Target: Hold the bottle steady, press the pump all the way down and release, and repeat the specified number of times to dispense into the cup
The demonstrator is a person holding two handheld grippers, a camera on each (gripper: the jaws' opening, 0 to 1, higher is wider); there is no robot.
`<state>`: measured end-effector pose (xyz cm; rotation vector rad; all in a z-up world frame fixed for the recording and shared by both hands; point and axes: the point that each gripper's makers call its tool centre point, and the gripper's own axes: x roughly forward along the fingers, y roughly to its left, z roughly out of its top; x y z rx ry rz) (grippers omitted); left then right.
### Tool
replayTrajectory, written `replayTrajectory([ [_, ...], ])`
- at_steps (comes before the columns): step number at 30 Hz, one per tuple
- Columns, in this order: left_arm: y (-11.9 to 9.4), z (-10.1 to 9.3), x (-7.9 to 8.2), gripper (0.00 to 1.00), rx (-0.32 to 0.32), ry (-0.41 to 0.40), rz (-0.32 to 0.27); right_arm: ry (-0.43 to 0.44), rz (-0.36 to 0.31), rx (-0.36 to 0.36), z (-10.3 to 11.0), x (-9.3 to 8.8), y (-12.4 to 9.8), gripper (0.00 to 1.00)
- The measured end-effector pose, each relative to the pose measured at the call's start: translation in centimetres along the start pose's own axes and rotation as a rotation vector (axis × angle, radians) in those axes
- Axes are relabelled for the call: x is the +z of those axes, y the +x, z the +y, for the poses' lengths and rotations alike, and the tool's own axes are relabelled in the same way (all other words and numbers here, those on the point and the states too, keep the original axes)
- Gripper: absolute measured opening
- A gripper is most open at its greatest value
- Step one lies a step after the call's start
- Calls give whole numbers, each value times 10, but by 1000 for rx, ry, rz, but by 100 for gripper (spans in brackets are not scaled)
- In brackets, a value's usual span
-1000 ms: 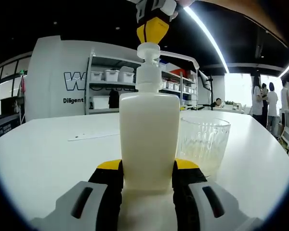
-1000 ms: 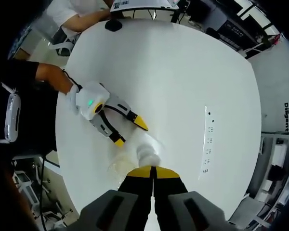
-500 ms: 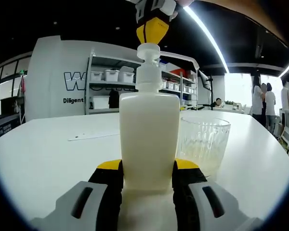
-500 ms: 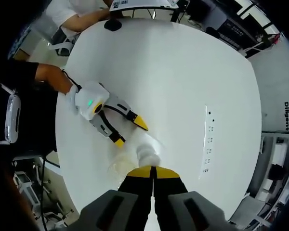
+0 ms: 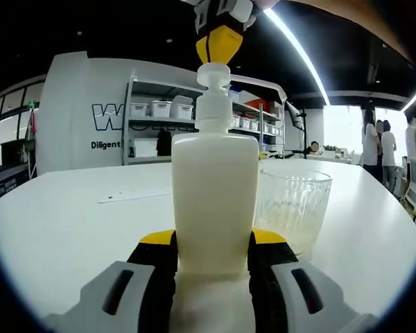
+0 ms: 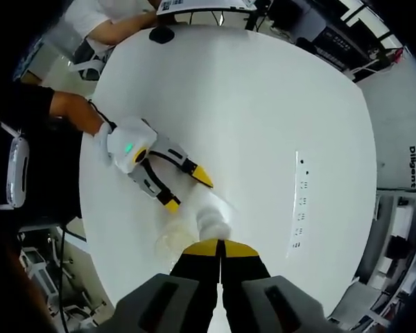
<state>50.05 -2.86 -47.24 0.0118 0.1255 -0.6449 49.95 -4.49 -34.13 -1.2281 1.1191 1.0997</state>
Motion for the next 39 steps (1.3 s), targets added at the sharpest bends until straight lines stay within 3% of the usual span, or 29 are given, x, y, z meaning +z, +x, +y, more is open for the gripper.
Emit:
replayTrajectory([
  [16, -5, -3, -1, 38, 2, 2, -1, 24, -40, 5, 2, 1, 2, 0],
  [39, -8, -4, -2, 38, 6, 4, 0, 50, -38, -2, 1, 0, 2, 0],
])
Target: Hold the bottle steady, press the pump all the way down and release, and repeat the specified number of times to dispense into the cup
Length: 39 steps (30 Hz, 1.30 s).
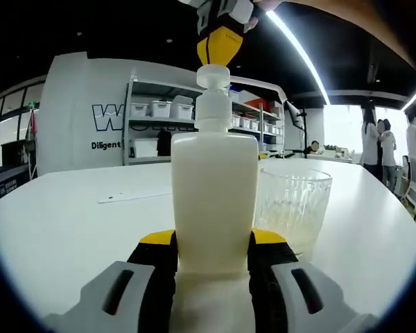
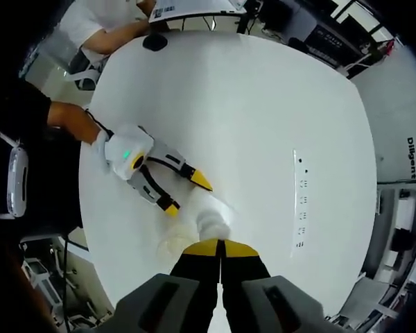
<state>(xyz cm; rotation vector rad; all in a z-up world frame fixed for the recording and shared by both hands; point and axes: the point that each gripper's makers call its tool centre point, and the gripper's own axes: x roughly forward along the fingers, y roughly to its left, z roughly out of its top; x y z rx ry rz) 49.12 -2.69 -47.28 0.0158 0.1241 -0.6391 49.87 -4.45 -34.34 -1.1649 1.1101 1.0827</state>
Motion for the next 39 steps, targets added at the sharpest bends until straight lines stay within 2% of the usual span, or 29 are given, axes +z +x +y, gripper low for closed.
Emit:
replayTrajectory([
  [14, -1, -1, 0, 38, 2, 1, 1, -12, -15, 2, -1, 0, -1, 0],
  [20, 0, 0, 0, 38, 2, 1, 1, 8, -102, 40, 0, 0, -1, 0],
  [30, 2, 2, 0, 38, 3, 4, 2, 7, -150, 31, -1, 2, -2, 0],
  [31, 2, 2, 0, 38, 3, 4, 2, 15, -162, 31, -1, 3, -2, 0],
  [32, 2, 2, 0, 38, 2, 4, 1, 3, -201, 25, -2, 8, -4, 0],
  [33, 2, 2, 0, 38, 3, 5, 2, 2, -207, 42, 1, 9, -3, 0],
  [34, 2, 1, 0, 38, 3, 5, 2, 14, -194, 27, -1, 5, -3, 0],
  [39, 2, 1, 0, 38, 3, 4, 2, 19, -222, 25, 0, 6, -3, 0],
])
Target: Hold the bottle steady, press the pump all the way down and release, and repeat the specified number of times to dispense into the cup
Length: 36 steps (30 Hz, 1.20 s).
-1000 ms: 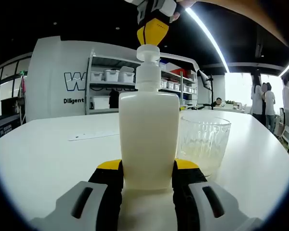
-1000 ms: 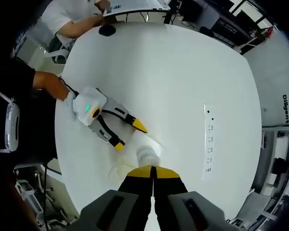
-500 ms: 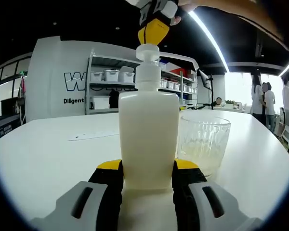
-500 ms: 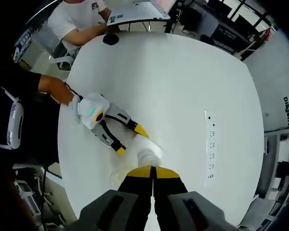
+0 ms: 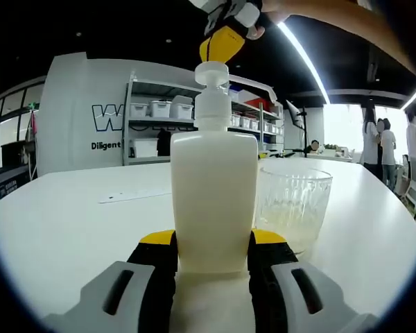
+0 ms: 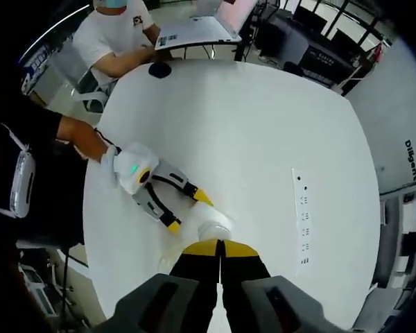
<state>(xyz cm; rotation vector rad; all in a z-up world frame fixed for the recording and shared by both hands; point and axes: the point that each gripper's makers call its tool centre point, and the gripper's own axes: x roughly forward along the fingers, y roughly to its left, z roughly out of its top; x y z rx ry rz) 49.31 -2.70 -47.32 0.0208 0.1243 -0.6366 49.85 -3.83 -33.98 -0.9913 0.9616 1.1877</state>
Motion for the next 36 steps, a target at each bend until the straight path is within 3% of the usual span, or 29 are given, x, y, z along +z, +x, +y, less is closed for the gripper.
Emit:
replayTrajectory([
  [7, -1, -1, 0, 38, -1, 0, 0, -4, 23, -9, 4, 2, -2, 0],
  [18, -2, -2, -1, 38, -3, 0, 1, -120, 112, 1, 8, 2, -2, 0],
  [36, -2, -3, -2, 38, -20, 0, 5, -161, 178, 16, 8, 1, -5, 0],
])
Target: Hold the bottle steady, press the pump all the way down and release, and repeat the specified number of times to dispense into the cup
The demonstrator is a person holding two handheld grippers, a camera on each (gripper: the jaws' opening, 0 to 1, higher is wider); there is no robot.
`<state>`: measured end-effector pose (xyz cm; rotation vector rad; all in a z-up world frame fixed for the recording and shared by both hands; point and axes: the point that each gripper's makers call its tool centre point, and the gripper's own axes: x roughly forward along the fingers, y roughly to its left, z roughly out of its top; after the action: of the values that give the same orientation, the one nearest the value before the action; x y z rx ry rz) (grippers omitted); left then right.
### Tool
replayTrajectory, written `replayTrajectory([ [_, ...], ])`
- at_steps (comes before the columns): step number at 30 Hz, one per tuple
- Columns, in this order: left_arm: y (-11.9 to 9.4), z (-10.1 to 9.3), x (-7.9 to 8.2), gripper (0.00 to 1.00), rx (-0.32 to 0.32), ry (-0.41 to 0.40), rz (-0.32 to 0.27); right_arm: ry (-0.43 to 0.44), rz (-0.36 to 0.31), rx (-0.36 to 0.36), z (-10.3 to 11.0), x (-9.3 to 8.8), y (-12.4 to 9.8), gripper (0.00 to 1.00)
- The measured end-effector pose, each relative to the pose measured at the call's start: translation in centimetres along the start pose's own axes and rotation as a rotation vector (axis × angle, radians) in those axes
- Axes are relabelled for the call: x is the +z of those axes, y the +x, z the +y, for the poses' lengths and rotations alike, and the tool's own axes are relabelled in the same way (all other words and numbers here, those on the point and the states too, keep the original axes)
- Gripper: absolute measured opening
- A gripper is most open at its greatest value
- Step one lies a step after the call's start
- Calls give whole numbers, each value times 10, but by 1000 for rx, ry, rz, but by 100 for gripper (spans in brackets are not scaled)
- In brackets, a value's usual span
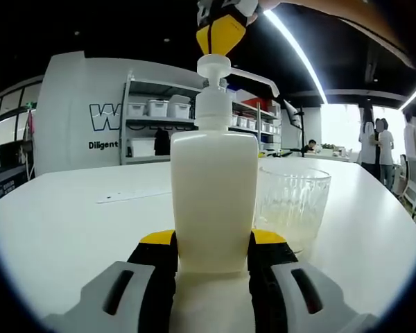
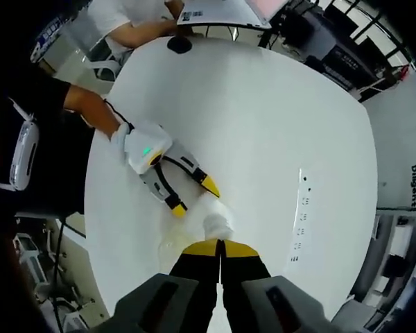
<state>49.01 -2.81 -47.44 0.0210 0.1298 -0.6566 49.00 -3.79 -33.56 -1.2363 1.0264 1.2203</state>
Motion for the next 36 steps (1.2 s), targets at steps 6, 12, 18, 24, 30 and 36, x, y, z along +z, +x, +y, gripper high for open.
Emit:
replayTrajectory([
  [6, 1, 0, 0, 38, -10, -4, 3, -8, 17, 7, 0, -1, 0, 0],
  [12, 2, 0, -1, 38, -24, -11, 8, -17, 24, 22, 2, -2, 0, 0],
  [18, 3, -1, -2, 38, -33, -21, 12, -26, 50, 33, 3, -10, 0, 0],
  [24, 3, -2, -3, 38, -41, -29, 18, -29, 47, 30, 1, -11, 0, 0],
  [30, 5, 0, -3, 39, -54, -36, 21, -22, 43, 28, 1, -10, 1, 0],
  [36, 9, 6, -3, 39, -64, -43, 24, -33, 69, 20, 1, -6, 2, 0],
])
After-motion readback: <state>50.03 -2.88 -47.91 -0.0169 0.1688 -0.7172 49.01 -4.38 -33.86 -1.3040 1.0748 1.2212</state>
